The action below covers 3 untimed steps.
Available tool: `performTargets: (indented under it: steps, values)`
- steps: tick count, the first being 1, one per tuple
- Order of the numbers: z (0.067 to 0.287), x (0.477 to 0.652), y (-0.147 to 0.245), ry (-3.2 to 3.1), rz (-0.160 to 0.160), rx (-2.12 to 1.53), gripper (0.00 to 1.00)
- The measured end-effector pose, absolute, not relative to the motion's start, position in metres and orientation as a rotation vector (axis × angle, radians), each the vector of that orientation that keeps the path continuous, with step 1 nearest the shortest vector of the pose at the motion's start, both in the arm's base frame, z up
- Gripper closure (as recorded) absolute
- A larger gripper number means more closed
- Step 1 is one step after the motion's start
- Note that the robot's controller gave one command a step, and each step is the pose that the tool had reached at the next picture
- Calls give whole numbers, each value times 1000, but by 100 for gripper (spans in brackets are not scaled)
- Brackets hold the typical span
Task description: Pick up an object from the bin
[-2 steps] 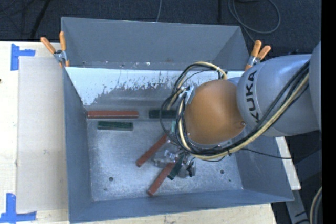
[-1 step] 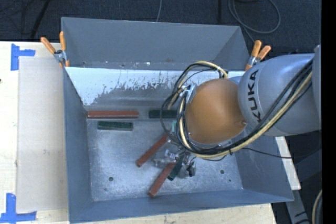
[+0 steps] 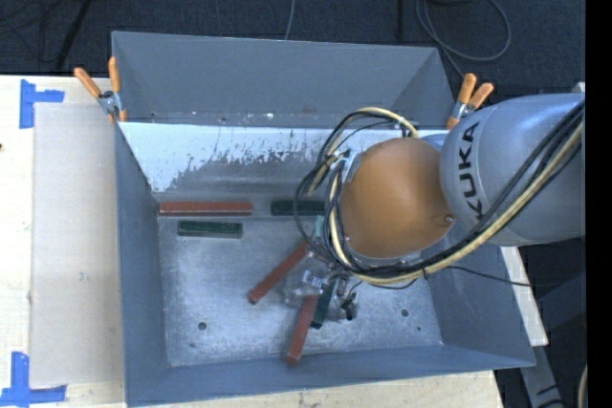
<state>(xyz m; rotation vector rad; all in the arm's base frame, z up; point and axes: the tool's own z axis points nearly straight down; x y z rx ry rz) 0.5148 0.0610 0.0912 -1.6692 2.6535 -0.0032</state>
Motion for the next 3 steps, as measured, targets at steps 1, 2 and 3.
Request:
performTargets:
  steps: [1, 2, 3]
  values:
    - [101, 514, 62, 2657, 0, -1672, 100]
    - [108, 514, 62, 2659, 1, -1671, 100]
    - [112, 514, 62, 2659, 1, -1670, 100]
